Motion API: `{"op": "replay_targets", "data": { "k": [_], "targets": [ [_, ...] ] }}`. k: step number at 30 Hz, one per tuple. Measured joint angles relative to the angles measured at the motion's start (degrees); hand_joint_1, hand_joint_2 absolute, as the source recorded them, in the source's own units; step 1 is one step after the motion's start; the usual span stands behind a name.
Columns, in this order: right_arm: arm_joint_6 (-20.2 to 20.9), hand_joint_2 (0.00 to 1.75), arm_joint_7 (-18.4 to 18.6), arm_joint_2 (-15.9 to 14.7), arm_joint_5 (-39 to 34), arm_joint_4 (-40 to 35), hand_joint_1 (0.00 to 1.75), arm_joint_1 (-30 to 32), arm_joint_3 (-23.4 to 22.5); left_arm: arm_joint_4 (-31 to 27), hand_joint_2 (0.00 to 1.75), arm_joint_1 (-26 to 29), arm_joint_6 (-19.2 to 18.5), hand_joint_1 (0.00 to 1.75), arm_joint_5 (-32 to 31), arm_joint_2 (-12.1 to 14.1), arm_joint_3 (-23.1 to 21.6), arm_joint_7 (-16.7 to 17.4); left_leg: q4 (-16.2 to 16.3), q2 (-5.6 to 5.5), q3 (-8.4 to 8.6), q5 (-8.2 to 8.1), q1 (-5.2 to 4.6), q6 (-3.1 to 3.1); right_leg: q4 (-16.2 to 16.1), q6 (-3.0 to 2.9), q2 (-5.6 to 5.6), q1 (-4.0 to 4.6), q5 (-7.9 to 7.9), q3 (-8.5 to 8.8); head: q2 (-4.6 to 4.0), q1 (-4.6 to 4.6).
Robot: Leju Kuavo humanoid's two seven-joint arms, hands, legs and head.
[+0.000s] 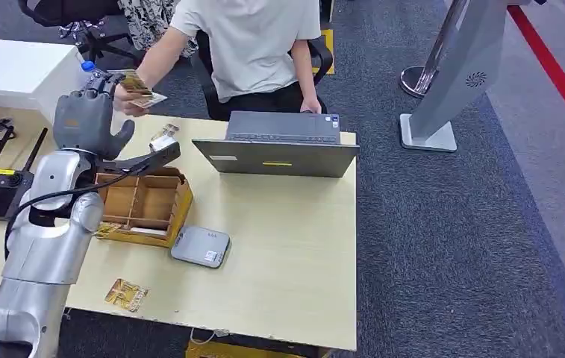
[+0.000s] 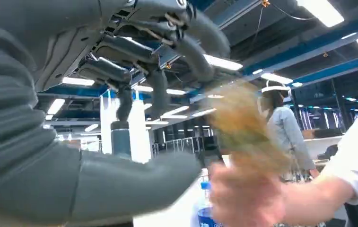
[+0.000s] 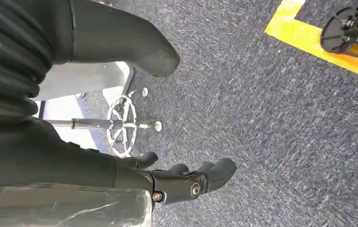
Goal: Pass the card to the sensor for recognition and then transmit it.
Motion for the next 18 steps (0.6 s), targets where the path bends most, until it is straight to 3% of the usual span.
{"op": "replay_targets", "data": {
  "k": [7, 13, 17, 18],
  "targets": [
    [-0.5, 1.75, -0.5, 0.0, -1.5, 0.0, 0.0, 0.0, 0.0, -4.1, 1.75, 3.1, 0.5, 0.0, 0.0, 1.9, 0.0, -1.4, 0.0, 0.01, -0.01, -0.01, 0.0, -0.01, 0.0, 0.0, 0.02, 0.0, -0.01, 0.02, 0.0, 0.0],
    [-0.7, 1.75, -0.5, 0.0, -3.2, 0.0, 0.0, 0.1, -0.5, -12.6, 1.75, 10.9, 1.4, 0.0, 2.0, 6.8, 0.0, -5.3, 0.0, 0.04, -0.02, -0.05, 0.0, -0.04, 0.0, -0.09, 0.04, 0.0, -0.1, 0.0, 0.0, -0.02],
    [-0.7, 1.75, -0.5, 0.0, -3.8, 0.0, 0.0, 0.2, -0.8, -17.2, 1.75, 16.7, 3.9, 0.0, 3.6, 10.6, 0.4, -7.7, -0.1, 0.04, -0.02, -0.09, 0.01, -0.05, 0.0, -0.11, 0.03, 0.0, -0.13, 0.0, 0.0, -0.02],
    [-0.7, 1.75, -0.5, 0.0, -4.2, 0.0, 0.0, 0.3, -1.2, -19.4, 1.75, 18.5, 6.0, 0.0, 4.6, 11.8, 0.8, -9.3, -0.1, 0.0, -0.03, -0.09, 0.01, -0.04, 0.0, -0.12, -0.01, 0.01, -0.17, 0.02, 0.0, 0.07]
  ]
}}
